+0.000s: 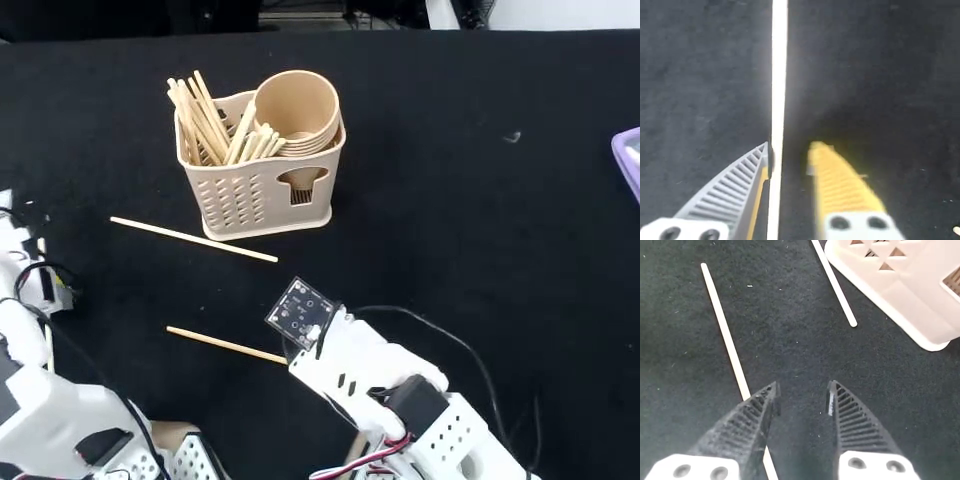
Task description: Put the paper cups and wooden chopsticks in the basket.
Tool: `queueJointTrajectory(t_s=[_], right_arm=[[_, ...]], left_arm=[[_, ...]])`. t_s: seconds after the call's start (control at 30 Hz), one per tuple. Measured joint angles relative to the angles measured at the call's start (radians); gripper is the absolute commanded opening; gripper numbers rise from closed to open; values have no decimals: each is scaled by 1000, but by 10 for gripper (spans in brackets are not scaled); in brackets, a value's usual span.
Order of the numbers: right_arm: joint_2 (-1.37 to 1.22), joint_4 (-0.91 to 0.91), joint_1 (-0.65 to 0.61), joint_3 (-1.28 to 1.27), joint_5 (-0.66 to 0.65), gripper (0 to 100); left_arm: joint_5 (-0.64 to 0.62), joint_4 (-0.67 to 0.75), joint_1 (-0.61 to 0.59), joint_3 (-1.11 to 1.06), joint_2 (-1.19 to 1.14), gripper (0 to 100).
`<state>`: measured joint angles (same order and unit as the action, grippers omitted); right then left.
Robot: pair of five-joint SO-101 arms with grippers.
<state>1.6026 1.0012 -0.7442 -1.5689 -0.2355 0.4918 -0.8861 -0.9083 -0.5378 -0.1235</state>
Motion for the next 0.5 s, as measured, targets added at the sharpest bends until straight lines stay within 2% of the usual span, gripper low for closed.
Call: queueJointTrajectory(t_s=[0.2, 0.5], right_arm=[[0, -34, 0, -31, 0, 155], [0, -41, 0, -31, 0, 155]], left_arm=[[0, -23, 2, 8, 2, 30], [-2, -307, -9, 57, 180, 30]])
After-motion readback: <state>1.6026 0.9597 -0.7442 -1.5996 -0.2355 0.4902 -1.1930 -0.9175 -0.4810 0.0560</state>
